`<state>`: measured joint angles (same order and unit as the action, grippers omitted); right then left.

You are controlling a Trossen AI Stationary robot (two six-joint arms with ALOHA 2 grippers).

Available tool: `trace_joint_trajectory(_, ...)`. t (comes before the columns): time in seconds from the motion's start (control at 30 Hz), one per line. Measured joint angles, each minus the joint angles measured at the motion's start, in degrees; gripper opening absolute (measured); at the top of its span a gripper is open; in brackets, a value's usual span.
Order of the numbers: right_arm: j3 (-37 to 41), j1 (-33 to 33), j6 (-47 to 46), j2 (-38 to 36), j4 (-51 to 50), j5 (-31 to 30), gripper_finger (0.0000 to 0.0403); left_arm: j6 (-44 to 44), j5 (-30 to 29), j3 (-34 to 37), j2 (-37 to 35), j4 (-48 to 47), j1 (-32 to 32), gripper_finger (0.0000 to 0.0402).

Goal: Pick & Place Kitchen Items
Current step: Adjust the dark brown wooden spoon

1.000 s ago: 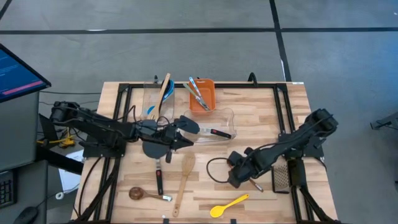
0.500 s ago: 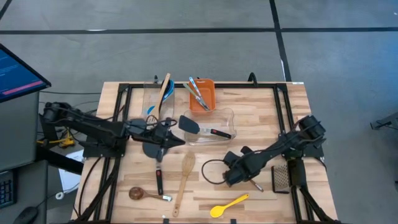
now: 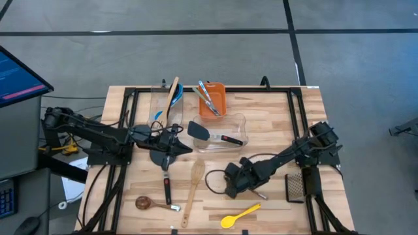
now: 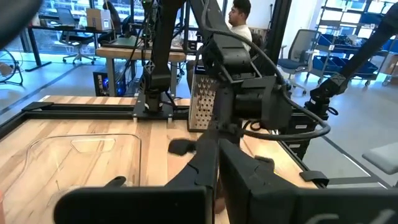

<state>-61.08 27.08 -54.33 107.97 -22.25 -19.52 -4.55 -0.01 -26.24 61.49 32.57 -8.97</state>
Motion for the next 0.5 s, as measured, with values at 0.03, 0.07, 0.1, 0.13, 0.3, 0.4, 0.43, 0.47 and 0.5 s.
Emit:
trace_joint_trajectory(0.03, 0.0, -0.55, 1.25, 0.51, 1.97, 0.28, 0.0, -0.01, 0.0, 0.0, 0.0, -0.01, 0.0, 0.0002)
trace_joint_trajectory(0.07, 0.02, -1.08, 2.6, 0.95, 3.33, 0.3, 0.0, -0.2, 0.0, 0.0, 0.0, -0.01, 0.0, 0.0002)
trace_joint_trajectory(0.1, 0.04, -1.69, 3.76, 1.59, 5.16, 0.6, 0.0, -0.31, 0.01, 0.0, 0.0, -0.01, 0.0, 0.0002)
trace_joint_trajectory(0.13, -0.06, -2.31, 4.9, 2.23, 7.28, 1.13, 0.0, -0.4, 0.0, 0.0, 0.0, -0.01, 0.0, 0.0002)
trace_joint_trajectory(0.3, -0.31, -4.71, 9.46, 4.55, 13.08, 2.64, 0.0, -0.42, 0.02, 0.0, 0.02, -0.06, -0.58, 0.0002)
trace_joint_trajectory(0.4, -0.15, -5.59, 12.25, 4.65, 15.43, 3.07, 0.0, -0.42, 0.02, 0.0, 0.02, -0.03, -0.92, 0.0002)
trace_joint_trajectory(0.43, -0.13, -5.87, 13.18, 4.65, 16.09, 3.22, 0.0, -0.42, 0.02, 0.0, 0.02, -0.03, -0.92, 0.0002)
trace_joint_trajectory(0.47, -0.08, -6.09, 14.11, 4.56, 16.5, 3.39, 0.0, -0.42, 0.02, 0.0, 0.02, -0.01, -0.92, 0.0002)
trace_joint_trajectory(0.5, -0.04, -6.32, 15.01, 4.52, 16.84, 3.59, 0.0, -0.42, 0.02, 0.0, 0.02, -0.01, -0.92, 0.0002)
